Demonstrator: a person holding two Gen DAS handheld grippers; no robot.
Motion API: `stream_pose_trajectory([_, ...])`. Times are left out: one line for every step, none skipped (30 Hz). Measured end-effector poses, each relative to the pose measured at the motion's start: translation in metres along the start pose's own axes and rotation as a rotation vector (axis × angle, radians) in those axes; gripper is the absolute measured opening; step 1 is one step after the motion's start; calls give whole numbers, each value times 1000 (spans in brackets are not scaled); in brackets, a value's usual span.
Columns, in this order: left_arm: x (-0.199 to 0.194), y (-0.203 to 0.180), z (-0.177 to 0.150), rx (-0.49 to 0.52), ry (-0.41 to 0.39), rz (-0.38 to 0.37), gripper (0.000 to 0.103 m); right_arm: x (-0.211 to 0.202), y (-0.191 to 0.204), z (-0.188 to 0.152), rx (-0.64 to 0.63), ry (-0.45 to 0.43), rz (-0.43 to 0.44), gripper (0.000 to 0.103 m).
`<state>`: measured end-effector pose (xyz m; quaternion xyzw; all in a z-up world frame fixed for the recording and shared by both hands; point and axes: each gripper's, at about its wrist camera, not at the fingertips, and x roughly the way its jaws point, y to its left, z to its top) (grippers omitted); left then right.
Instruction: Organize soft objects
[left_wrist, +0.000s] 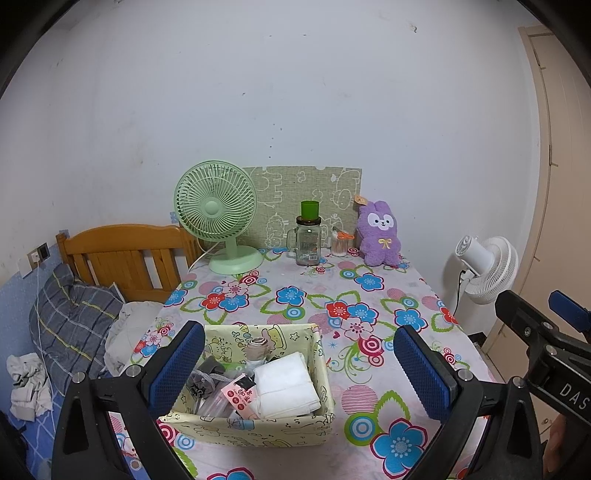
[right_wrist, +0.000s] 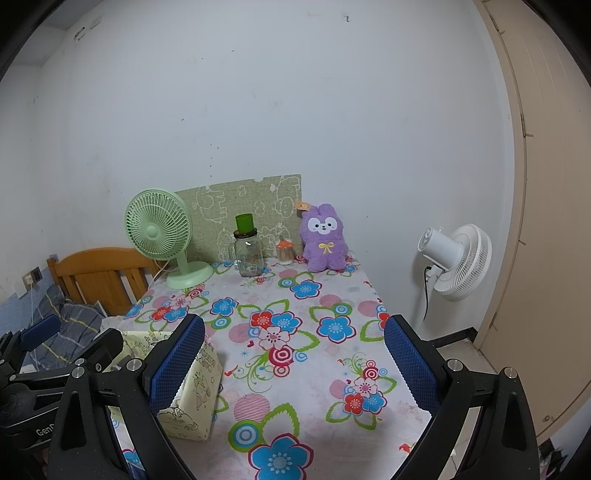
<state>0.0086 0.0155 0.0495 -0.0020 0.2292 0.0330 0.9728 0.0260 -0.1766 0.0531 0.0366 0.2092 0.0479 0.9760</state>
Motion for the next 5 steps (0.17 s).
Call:
stream_pose_trajectory([0,0,0,-1,-1,1,103,1,0,0,0,1,0,99])
stream_pose_trajectory([0,0,0,-1,0,0,103,0,0,0,1,1,0,99])
stream_pose_trajectory([0,0,0,0,1,-1,103,0,0,0,1,0,0,99])
stream_pose_trajectory([0,0,0,1,1,-1,103,0,0,0,1,1,0,99])
stream_pose_trajectory([0,0,0,1,3,-1,103,1,0,0,2,3,1,99])
